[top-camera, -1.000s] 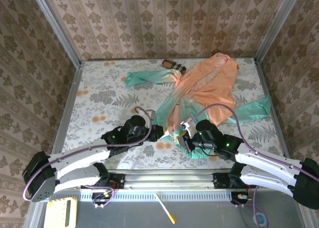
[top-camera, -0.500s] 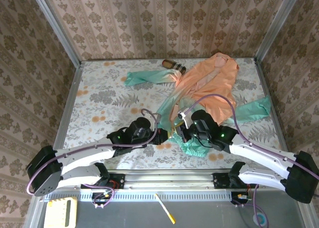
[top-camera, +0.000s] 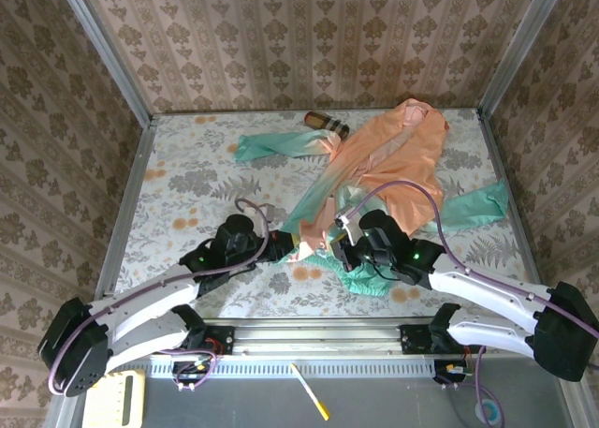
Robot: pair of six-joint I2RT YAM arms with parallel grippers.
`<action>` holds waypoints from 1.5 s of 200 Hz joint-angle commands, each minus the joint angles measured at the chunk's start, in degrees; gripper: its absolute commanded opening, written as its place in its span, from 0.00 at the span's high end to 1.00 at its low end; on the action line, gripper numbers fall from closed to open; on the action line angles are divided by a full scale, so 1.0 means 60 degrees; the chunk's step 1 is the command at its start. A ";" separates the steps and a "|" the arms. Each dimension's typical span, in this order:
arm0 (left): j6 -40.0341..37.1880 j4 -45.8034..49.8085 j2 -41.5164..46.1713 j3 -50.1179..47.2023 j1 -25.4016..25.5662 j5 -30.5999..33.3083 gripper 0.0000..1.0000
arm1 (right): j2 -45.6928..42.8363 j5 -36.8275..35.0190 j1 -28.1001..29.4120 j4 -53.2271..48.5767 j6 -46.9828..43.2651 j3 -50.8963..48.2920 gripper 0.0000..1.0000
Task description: Zip up the jacket
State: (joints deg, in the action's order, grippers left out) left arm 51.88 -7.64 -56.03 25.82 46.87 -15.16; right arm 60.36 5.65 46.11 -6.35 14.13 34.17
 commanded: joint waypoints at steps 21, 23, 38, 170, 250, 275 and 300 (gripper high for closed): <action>-0.1352 -0.0034 -0.0592 0.1085 -0.0444 -0.1297 1.00 | -0.0687 0.0319 0.0011 0.0460 0.0381 -0.0619 1.00; -0.1414 0.0016 -0.0644 0.1145 -0.0444 -0.1352 1.00 | -0.0729 0.0278 0.0011 0.0517 0.0405 -0.0673 1.00; -0.1639 0.0298 -0.0987 0.1418 -0.0394 -0.1826 1.00 | -0.1034 0.0038 0.0017 0.0997 0.0589 -0.0988 1.00; -0.0991 0.0542 0.0450 0.0030 0.0691 0.0178 1.00 | 0.0421 0.1030 -0.0158 0.1359 -0.1220 -0.0173 1.00; -0.0458 -0.0464 -0.1339 0.0574 0.1057 0.0671 1.00 | 0.1093 0.2106 -0.0165 0.2230 -0.1673 -0.0224 1.00; -0.0507 -0.0276 -0.1732 0.0927 0.1302 0.0512 1.00 | 0.1197 0.1440 -0.0163 0.2406 -0.1412 -0.0272 1.00; -0.0525 0.0085 -0.1696 0.0888 0.1795 0.1072 1.00 | 0.1415 0.0737 -0.0181 0.2143 -0.1366 -0.0092 1.00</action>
State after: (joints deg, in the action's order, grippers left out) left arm 48.40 -7.79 -66.43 29.58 55.18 -10.94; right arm 67.55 14.63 45.32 5.50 5.30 31.83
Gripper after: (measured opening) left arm 0.045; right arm 0.043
